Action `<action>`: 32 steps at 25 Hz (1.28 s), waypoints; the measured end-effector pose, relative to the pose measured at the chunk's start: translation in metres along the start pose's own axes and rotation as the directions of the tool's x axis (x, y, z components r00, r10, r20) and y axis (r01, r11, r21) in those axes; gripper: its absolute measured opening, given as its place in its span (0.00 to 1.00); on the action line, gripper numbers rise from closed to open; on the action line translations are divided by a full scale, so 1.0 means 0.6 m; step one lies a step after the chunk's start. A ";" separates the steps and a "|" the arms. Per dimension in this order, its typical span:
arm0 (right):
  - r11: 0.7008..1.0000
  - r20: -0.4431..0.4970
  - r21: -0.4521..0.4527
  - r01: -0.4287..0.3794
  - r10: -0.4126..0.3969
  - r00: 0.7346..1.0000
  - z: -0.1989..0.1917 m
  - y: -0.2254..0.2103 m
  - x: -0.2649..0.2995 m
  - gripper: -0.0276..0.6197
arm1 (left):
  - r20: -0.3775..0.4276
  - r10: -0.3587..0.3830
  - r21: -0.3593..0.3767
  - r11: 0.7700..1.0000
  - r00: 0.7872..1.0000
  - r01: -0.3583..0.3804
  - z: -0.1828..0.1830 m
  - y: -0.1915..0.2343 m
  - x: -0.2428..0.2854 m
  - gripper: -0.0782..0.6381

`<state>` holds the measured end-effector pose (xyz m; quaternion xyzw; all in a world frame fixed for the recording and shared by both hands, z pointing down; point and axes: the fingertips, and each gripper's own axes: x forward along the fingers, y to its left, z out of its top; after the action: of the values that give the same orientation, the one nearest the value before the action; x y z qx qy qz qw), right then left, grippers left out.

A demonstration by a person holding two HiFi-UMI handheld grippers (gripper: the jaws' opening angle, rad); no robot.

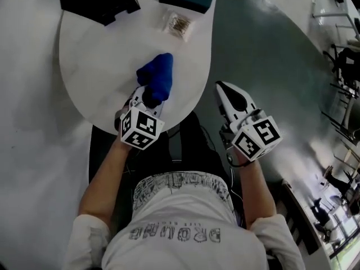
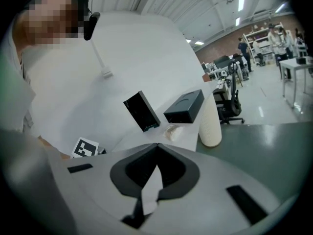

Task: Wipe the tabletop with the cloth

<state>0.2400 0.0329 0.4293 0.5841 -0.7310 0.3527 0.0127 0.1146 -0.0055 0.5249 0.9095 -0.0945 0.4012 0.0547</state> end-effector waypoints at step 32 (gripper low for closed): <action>0.999 0.047 -0.051 0.015 -0.013 0.999 0.040 0.014 -0.033 0.05 | 0.238 -0.047 -0.054 0.997 0.970 0.061 0.123 -0.022 -0.027 0.21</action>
<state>0.2487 0.0376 0.3987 0.5968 -0.7356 0.3201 0.0130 0.1595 -0.0034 0.4630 0.9509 -0.0878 0.2854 0.0816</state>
